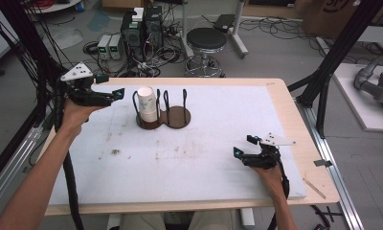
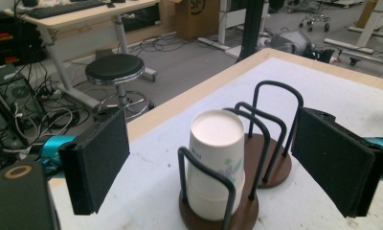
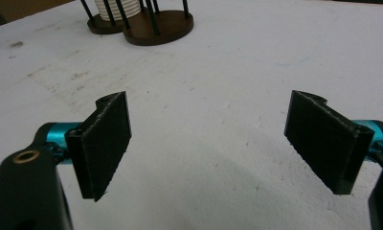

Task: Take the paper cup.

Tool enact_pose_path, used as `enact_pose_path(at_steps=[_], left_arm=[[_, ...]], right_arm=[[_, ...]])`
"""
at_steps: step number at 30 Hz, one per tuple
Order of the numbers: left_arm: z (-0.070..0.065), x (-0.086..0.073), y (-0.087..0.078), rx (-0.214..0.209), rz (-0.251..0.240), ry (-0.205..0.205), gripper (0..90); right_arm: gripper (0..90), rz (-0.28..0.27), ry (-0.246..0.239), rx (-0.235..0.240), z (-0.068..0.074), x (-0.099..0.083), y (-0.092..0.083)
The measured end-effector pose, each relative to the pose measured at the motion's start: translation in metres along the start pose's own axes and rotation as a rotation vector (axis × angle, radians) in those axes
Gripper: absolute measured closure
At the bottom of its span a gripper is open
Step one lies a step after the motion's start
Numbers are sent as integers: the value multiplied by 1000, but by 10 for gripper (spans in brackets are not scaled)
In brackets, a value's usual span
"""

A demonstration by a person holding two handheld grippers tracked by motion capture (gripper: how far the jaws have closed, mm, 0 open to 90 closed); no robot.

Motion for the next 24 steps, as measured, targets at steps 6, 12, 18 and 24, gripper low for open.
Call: enact_pose_path(at_steps=[6,12,18,24], left_arm=[[5,4,31,-68,64,15,128],[9,7,56,-124,133,45,129],[11,14,75,-191,207,78,129],[9,20,88,-249,284,133,130]], right_arm=[[165,-9,-6,0,0,0,-1],[165,-8,-3,4,-1,0,0],[165,-7,5,5,-1,0,0],[165,-7,3,4,-1,0,0]])
Point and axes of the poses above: each handheld gripper's, and its own axes: y roughly forward along the jaws, x roughly out of its top, z roughly to its left, the point moved 5 cm from there along y, roughly forward along the jaws, and after that the axes turned 5 degrees about y, right-handed, at the moved point
